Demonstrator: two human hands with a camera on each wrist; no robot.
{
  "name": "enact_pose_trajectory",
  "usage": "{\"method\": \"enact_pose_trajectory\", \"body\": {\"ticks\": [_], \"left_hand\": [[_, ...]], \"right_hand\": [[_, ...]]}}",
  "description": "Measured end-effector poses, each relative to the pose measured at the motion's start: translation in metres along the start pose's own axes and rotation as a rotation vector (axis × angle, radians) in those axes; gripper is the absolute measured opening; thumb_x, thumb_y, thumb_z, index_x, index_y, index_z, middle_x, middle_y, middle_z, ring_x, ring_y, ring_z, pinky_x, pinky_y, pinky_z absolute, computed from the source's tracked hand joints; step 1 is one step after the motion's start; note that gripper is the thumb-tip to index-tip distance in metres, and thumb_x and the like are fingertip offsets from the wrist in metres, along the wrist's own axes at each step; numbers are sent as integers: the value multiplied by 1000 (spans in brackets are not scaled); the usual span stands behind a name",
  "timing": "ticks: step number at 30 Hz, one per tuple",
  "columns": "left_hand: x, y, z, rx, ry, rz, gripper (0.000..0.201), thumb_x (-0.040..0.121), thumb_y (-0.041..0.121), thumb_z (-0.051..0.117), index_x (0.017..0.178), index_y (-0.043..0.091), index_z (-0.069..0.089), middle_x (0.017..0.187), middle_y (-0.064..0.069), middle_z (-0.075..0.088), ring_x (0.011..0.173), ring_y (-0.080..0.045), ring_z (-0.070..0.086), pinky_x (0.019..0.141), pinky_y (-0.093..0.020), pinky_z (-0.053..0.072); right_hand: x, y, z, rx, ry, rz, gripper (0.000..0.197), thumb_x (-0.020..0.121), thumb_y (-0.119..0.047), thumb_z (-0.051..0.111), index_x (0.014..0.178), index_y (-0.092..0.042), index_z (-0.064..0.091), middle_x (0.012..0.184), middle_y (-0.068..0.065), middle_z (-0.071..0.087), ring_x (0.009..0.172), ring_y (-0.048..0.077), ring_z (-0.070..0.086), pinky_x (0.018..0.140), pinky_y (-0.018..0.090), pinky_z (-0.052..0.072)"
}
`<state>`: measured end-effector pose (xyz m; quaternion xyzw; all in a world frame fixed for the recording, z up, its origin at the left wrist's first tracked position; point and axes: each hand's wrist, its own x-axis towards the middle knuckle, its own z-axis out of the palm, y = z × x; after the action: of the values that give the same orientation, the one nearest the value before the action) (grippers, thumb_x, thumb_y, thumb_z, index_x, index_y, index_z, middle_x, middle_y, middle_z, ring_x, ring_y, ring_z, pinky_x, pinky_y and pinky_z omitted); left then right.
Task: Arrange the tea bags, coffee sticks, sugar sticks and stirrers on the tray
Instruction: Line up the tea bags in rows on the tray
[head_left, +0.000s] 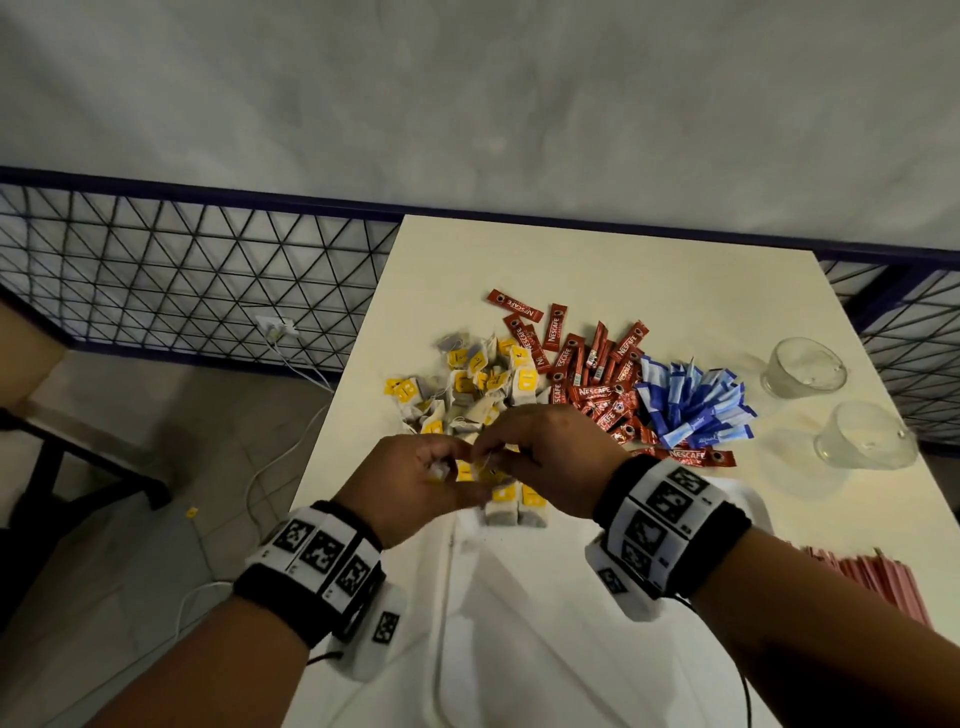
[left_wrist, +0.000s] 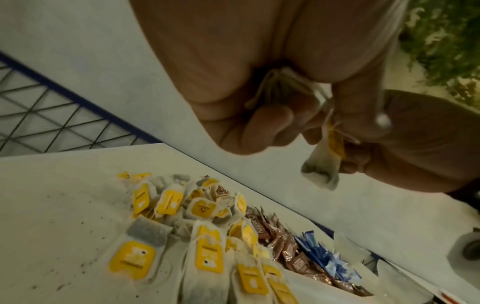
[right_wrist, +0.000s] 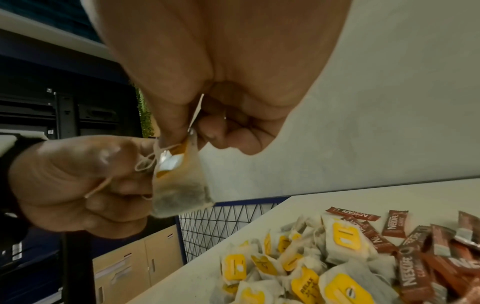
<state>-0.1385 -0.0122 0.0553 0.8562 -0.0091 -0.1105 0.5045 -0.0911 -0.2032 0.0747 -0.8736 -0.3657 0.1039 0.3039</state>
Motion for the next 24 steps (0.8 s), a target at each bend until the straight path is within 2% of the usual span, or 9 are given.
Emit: {"method": "enact_pose_trajectory", "body": {"ticks": [3,6,8,10,11,13,15,17,24], "left_hand": [[3,-3,0,108,38,64,15,79,30,76,72,41,67,65,22,64,68,6,58,61,-6,37],[3,-14,3,94,32,28,1,83,30,72,83,29,73,72,19,68,75,5,61,66,-6,39],[2,-20,5,124,21,1,6,85,30,70,79,31,70,69,18,66,72,6,59,63,-6,37],[4,-28,9,101,12,-67,18,86,26,69,71,32,63,55,22,59,57,9,54,55,-7,36],[6,-33,11,97,11,-109,19,86,25,69,69,31,62,51,22,56,53,9,51,53,-8,35],[11,-47,15,171,-15,-182,12,85,28,70,74,27,66,57,19,58,59,4,53,54,-8,34],[15,-60,20,244,-63,-247,10,85,31,70,84,21,72,76,11,66,76,-10,60,64,-15,37],[18,-70,26,254,-90,-314,15,84,32,70,89,17,73,88,-1,70,81,-20,62,68,-19,39],[27,-73,34,357,-121,-339,20,85,34,68,92,16,72,104,-6,68,99,-23,61,77,-23,41]], "right_hand": [[5,-6,2,17,61,-2,18,90,-16,62,103,-20,73,99,-2,70,89,14,62,77,22,44],[9,-8,4,56,93,42,16,90,-17,62,101,-18,73,99,-2,71,88,10,61,75,19,43],[10,-5,7,91,103,82,15,90,-19,62,100,-18,73,97,-4,71,78,-2,55,71,5,36],[9,4,14,91,97,138,16,91,-21,62,103,-20,72,99,-8,69,68,-11,49,65,0,33],[7,10,18,73,92,176,18,91,-23,61,106,-22,71,101,-10,68,67,-15,46,64,1,32],[-1,27,30,27,87,278,20,91,-29,60,110,-26,68,103,-12,65,68,-12,44,66,7,34],[-9,42,43,-15,48,370,19,91,-30,59,108,-26,68,102,-8,66,77,0,51,77,24,45],[-18,53,56,-39,-25,420,18,91,-28,58,105,-25,68,102,-5,65,90,13,58,85,31,48],[-33,60,71,-54,-109,501,21,92,-27,53,108,-27,67,107,-6,60,97,17,59,84,31,48]]}}
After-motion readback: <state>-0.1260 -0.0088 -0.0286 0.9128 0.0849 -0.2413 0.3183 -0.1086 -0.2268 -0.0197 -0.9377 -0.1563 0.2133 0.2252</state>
